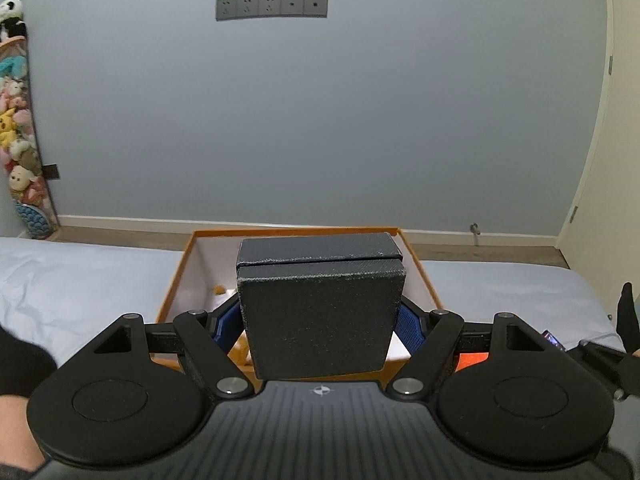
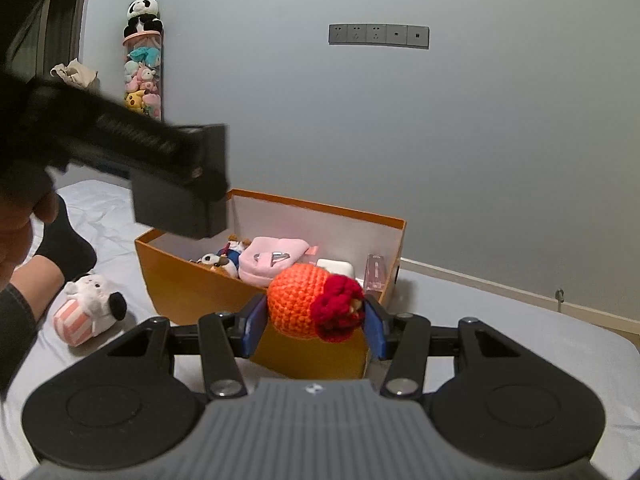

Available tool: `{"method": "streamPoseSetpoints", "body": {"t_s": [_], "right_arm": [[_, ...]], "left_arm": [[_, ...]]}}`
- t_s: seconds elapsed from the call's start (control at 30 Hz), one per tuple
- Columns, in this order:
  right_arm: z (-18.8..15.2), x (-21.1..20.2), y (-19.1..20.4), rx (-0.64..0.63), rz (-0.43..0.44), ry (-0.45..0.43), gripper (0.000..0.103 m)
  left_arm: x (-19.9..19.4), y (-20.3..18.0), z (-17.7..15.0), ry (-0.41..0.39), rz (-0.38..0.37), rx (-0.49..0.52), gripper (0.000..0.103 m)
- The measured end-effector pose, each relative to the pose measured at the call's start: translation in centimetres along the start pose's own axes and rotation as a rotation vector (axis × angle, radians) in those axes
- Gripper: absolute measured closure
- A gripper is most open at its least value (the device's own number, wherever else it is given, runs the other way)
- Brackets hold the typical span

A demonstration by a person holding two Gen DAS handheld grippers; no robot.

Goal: Organize objects
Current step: 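Carry the grey box and crocheted ball over the orange box with both grippers, then lower both items into the orange box and open both grippers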

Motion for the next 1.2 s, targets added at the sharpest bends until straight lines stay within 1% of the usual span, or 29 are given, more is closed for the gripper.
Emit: {"method": "streamPoseSetpoints", "body": {"t_s": [0.13,0.23,0.4,0.53,0.63,0.77,0.9,0.97,1.1,1.2], "right_arm": [[0.6,1.6,0.0,-0.008,-0.005,-0.008,0.050],[1.1,2.8,0.0,-0.022,-0.014,-0.010,0.050],[1.8,5.1,-0.3,-0.055,-0.043,-0.009,0.050],[2.0,7.0,-0.2,-0.081,-0.063,-0.006,0.050],[1.8,8.2,-0.2,-0.102,-0.082,0.012,0.050],[0.9,9.3,-0.4,-0.107,-0.075,0.047,0.050],[0.2,10.1,-0.5,-0.122,-0.075,0.071,0.050],[0.0,10.4,-0.6,-0.127,-0.081,0.079,0.050],[-0.2,11.2,-0.9,-0.142,-0.102,0.093,0.050],[-0.1,11.7,-0.6,-0.142,-0.097,0.109,0.050]], "left_arm": [[2.1,0.1,0.9,0.038,-0.007,0.012,0.016],[3.7,0.1,1.1,0.085,-0.026,0.009,0.016],[6.1,-0.6,1.4,0.158,-0.022,0.053,0.016],[8.5,-0.7,1.8,0.235,-0.046,0.023,0.016],[10.3,-1.4,2.0,0.277,-0.025,0.047,0.016],[12.3,-2.0,2.0,0.329,-0.008,0.077,0.016],[14.5,-2.3,1.9,0.402,0.007,0.093,0.016],[16.1,-2.9,2.2,0.436,0.010,0.089,0.016],[17.7,-2.8,2.3,0.490,0.020,0.071,0.016],[18.7,-2.7,2.0,0.534,0.038,0.067,0.016]]}}
Point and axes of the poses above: each gripper's, at about its wrist camera, not at the fingertips, and x roughly the way its jaws point, y to its left, z to its top, the point moved 6 cm from there along x, roughly the way its jaws point, and after that the axes turned 1 degree about -z, right-handed, at the moved point
